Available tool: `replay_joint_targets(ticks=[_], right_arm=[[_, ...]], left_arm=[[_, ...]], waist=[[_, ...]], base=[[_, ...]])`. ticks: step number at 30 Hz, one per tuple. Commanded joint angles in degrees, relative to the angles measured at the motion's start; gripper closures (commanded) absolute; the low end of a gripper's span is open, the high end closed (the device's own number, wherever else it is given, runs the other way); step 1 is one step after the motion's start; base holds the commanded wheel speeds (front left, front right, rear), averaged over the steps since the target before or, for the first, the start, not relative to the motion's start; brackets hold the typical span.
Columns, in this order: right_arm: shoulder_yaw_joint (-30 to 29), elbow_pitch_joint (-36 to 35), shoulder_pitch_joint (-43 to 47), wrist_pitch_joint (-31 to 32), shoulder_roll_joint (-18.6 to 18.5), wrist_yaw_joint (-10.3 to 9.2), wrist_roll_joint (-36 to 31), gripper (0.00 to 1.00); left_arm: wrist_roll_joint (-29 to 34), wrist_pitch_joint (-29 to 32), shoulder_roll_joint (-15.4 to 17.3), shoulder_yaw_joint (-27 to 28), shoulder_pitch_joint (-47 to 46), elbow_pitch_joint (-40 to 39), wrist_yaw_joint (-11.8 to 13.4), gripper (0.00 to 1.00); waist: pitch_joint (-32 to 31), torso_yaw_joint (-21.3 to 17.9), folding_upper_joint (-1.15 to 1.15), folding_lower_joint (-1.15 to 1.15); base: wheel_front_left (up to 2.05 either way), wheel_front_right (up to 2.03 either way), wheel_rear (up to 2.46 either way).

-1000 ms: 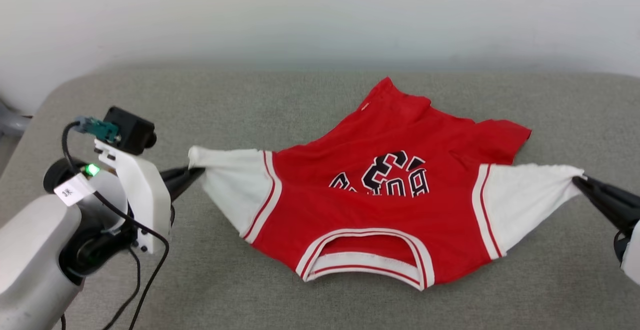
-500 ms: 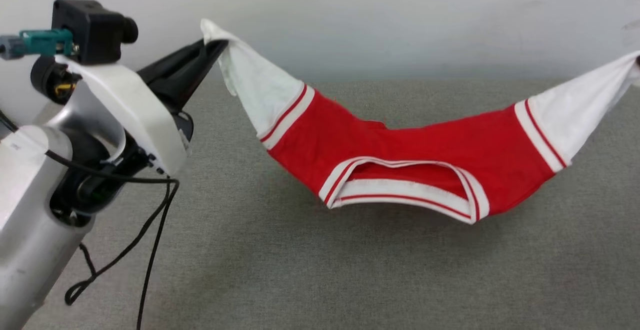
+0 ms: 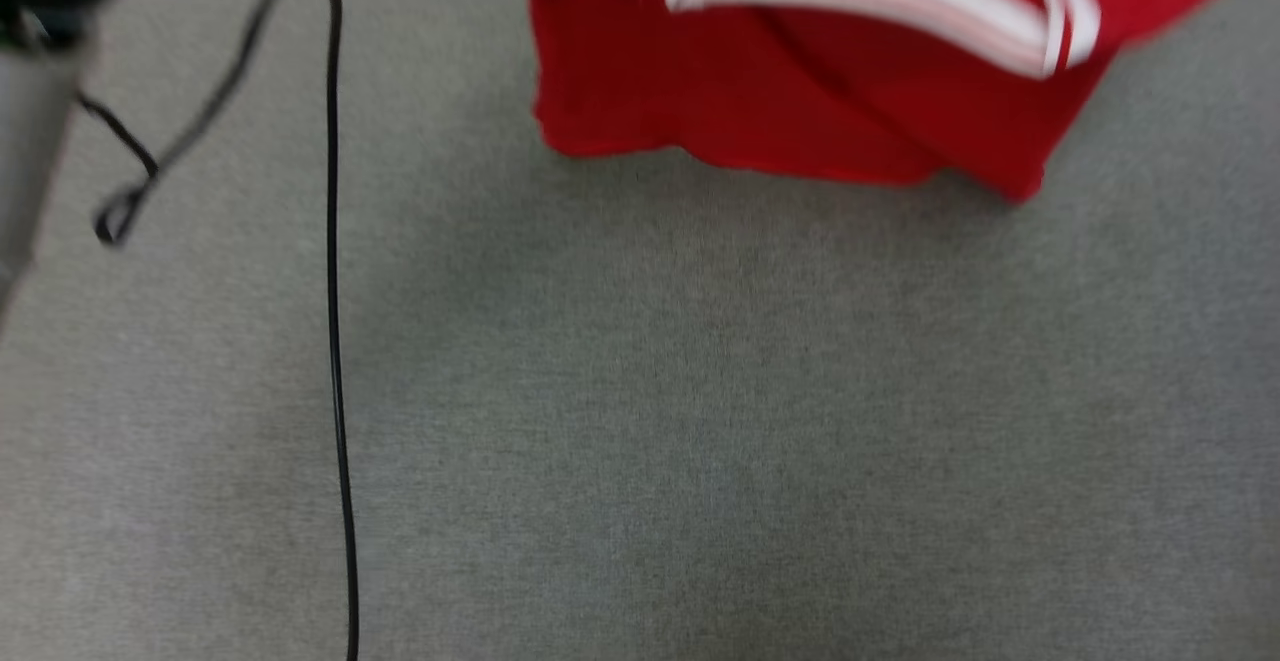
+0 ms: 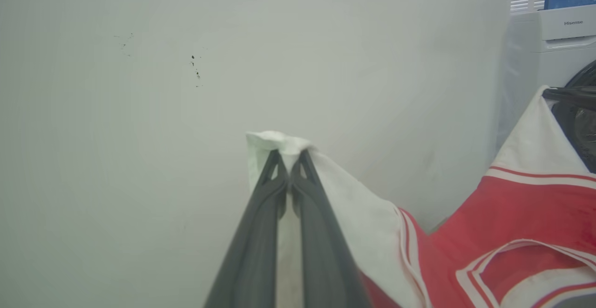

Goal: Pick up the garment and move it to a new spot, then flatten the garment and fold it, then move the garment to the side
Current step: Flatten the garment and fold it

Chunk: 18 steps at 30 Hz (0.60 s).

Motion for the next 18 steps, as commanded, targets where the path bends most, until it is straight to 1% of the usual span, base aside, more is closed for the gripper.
replay_joint_targets(ticks=[1,5,8,13,18], right_arm=[[0.61,2.18,-5.2,-1.12,0.69,-0.04,-2.23,1.0],[2.88,8.17,-16.77,-3.17,2.61,-0.04,-6.78,1.0],[4.13,13.09,-24.75,-5.5,4.25,-0.04,-9.79,1.0],[6.7,21.36,-35.84,-9.11,6.68,-0.04,-13.4,1.0],[9.07,28.93,-43.31,-12.16,8.18,-0.04,-15.39,1.0]], left_arm=[[1.32,-1.15,-0.87,0.39,-4.04,2.13,-0.46,1.0],[3.45,-2.9,-2.48,1.06,-13.77,8.37,-1.57,1.0],[4.38,-4.59,-3.7,1.2,-19.6,12.91,-2.21,1.0],[4.41,-5.98,-3.93,1.88,-28.24,19.35,-3.01,1.0],[4.16,-8.41,-3.36,1.79,-33.2,24.71,-3.62,1.0]], waist=[[6.54,-0.48,0.0,-0.01],[10.69,-1.19,0.0,-0.01],[12.7,-1.46,0.0,-0.01],[14.91,-2.24,0.0,-0.01],[16.05,-2.34,0.0,-0.01]], base=[[0.0,0.0,0.0],[0.0,0.0,0.0],[0.0,0.0,0.0],[0.0,0.0,0.0],[0.0,0.0,0.0]])
